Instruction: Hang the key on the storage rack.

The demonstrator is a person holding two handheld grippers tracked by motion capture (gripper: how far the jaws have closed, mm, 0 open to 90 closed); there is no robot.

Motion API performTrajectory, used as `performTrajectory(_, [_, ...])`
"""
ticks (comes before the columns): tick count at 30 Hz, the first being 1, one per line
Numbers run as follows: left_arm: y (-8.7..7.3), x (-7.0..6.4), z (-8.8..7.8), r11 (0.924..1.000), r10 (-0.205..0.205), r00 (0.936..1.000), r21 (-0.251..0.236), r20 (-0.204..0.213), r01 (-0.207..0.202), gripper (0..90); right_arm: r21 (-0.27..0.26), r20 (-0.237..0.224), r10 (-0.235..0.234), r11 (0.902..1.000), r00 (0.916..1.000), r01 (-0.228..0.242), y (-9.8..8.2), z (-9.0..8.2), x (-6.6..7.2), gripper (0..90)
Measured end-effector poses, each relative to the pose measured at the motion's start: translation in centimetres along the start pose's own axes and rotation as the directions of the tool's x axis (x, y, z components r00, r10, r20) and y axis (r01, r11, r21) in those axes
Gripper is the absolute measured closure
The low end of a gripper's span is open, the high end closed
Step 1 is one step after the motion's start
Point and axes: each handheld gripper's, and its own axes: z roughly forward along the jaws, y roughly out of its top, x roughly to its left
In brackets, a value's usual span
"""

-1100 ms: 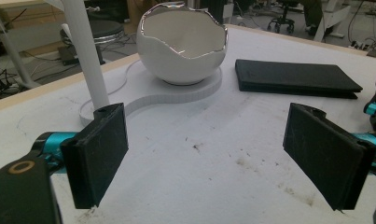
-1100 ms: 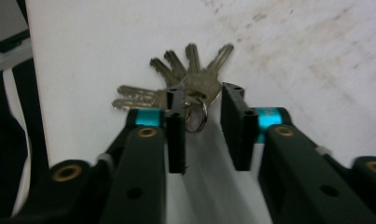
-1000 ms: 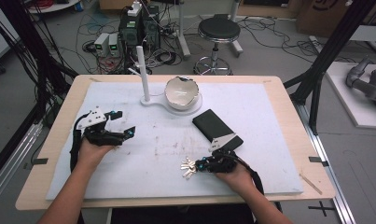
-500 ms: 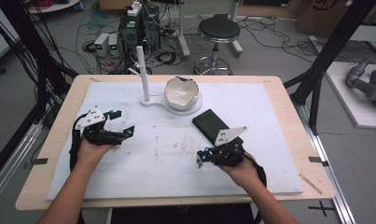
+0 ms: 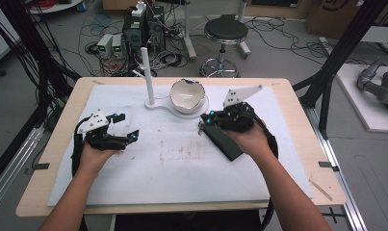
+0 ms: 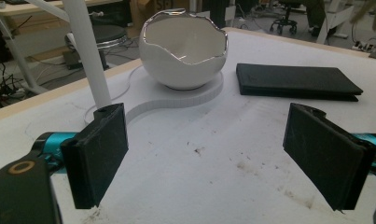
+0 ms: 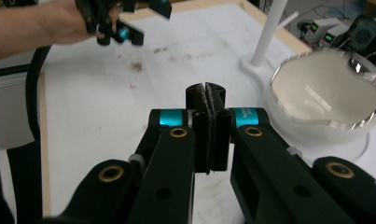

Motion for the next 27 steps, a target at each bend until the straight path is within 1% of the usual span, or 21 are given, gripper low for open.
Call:
performTrajectory(1, [0.0, 0.0, 0.0, 1.0, 0.0, 1.0, 0.0, 0.0, 0.0, 13.9, -0.003, -0.005, 0.001, 1.0, 1.0, -0.001, 0.9, 0.0, -0.3, 90.0])
performTrajectory(2, [0.0, 0.0, -0.1, 1.0, 0.001, 1.0, 0.001, 0.001, -0.001, 13.9, -0.007, 0.0, -0.018, 0.9998, 0.9998, 0.018, 1.3, 0.1, -0.5, 90.0])
performTrajectory(4, [0.0, 0.0, -0.1, 1.0, 0.001, 1.0, 0.003, 0.002, -0.001, 13.9, -0.005, -0.002, -0.02, 0.9998, 0.9998, 0.02, 2.6, 0.3, -1.0, 90.0])
performTrajectory(5, [0.0, 0.0, -0.1, 1.0, 0.004, 1.0, 0.003, 0.001, -0.004, 13.9, -0.012, 0.001, -0.028, 0.9995, 0.9996, 0.028, 2.9, 0.4, -1.2, 90.0])
performTrajectory(7, [0.1, -0.1, -0.1, 1.0, 0.006, 1.0, 0.005, 0.003, -0.006, 13.9, -0.015, -0.006, -0.026, 0.9995, 0.9996, 0.026, 3.8, 0.7, -1.8, 90.0])
performTrajectory(8, [0.1, -0.1, -0.1, 1.0, 0.006, 1.0, 0.003, 0.002, -0.006, 13.9, -0.015, -0.003, -0.036, 0.9992, 0.9993, 0.036, 4.3, 0.9, -2.0, 90.0])
performTrajectory(11, [0.1, -0.1, -0.2, 0.9999, 0.01, 0.9999, 0.005, 0.003, -0.01, 13.9, -0.015, -0.01, -0.042, 0.999, 0.9991, 0.042, 5.6, 1.4, -2.7, 90.0])
performTrajectory(13, [0.1, -0.1, -0.3, 0.9999, 0.011, 0.9999, 0.005, 0.003, -0.011, 13.9, -0.01, -0.018, -0.043, 0.999, 0.9989, 0.043, 6.5, 1.9, -3.0, 90.0])
performTrajectory(17, [0.1, -0.1, -0.5, 0.9999, 0.012, 0.9999, 0.006, 0.006, -0.012, 13.9, -0.002, -0.014, -0.055, 0.9985, 0.9984, 0.055, 8.3, 3.0, -3.5, 90.0])
performTrajectory(19, [0.1, 0.0, -0.6, 0.9999, 0.014, 0.9998, 0.003, 0.012, -0.014, 13.9, -0.003, -0.01, -0.069, 0.9976, 0.9976, 0.069, 9.1, 3.6, -3.8, 90.0])
performTrajectory(20, [0.1, 0.0, -0.8, 0.9999, 0.017, 0.9997, 0.003, 0.017, -0.017, 13.9, -0.009, -0.01, -0.073, 0.9973, 0.9972, 0.073, 9.5, 3.9, -4.0, 90.0])
performTrajectory(21, [0.1, 0.0, -0.8, 0.9999, 0.017, 0.9997, 0.003, 0.017, -0.017, 13.9, -0.009, -0.01, -0.073, 0.9973, 0.9972, 0.073, 9.5, 3.9, -4.0, 90.0])
performTrajectory(22, [0.1, 0.0, -1.0, 0.9998, 0.02, 0.9996, 0.002, 0.021, -0.02, 13.9, -0.009, -0.01, -0.077, 0.997, 0.997, 0.077, 10.4, 4.6, -4.3, 90.0])
performTrajectory(25, [0.0, 0.0, -1.3, 0.9998, 0.021, 0.9996, 0.003, 0.021, -0.021, 13.9, -0.012, -0.01, -0.075, 0.9971, 0.9972, 0.075, 11.5, 5.5, -4.7, 90.0])
performTrajectory(27, [-0.1, 0.0, -1.6, 0.9999, 0.017, 0.9997, 0.002, 0.016, -0.017, 13.9, -0.018, -0.011, -0.089, 0.9959, 0.996, 0.089, 12.3, 6.3, -5.0, 90.0])
